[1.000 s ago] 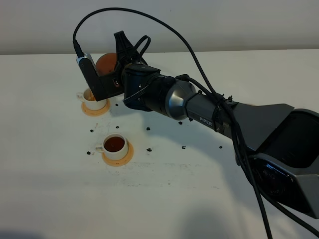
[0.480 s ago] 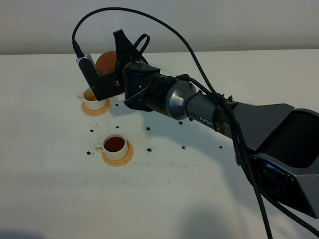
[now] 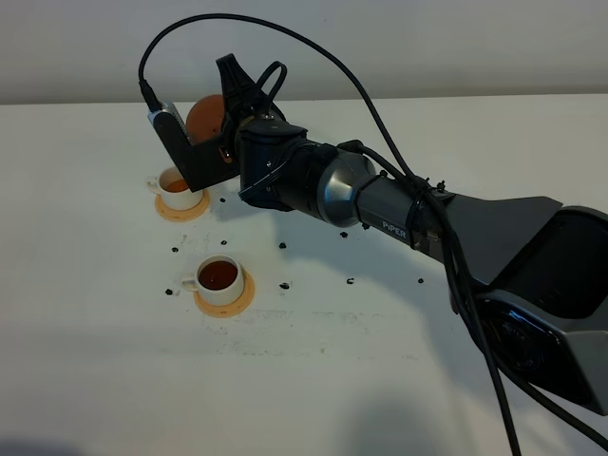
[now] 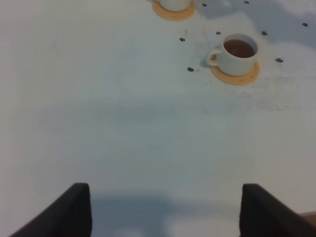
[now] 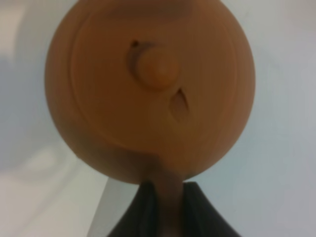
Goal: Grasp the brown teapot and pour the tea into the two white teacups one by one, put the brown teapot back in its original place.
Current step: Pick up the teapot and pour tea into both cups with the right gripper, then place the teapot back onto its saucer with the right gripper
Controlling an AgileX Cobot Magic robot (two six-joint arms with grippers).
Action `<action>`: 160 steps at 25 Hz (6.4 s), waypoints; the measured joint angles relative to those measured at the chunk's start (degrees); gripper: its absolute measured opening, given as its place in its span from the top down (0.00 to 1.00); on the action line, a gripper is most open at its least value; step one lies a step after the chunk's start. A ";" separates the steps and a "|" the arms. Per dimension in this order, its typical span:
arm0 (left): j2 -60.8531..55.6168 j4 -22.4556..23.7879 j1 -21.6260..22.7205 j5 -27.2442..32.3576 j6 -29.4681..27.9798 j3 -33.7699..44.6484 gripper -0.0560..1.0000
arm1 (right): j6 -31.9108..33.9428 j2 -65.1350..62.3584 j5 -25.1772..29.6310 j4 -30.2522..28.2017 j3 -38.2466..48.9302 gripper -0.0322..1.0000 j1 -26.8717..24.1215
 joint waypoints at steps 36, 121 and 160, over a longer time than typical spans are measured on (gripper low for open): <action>0.00 0.00 0.00 0.00 0.00 0.00 0.38 | -1.88 1.77 -1.24 -3.82 0.00 0.87 0.00; 0.00 0.00 0.00 0.00 0.05 0.00 0.38 | 10.69 -4.96 4.09 41.57 -0.12 0.87 -5.16; 0.00 0.00 0.00 0.00 0.05 0.00 0.38 | 13.89 0.02 12.50 68.54 -0.96 0.87 -9.68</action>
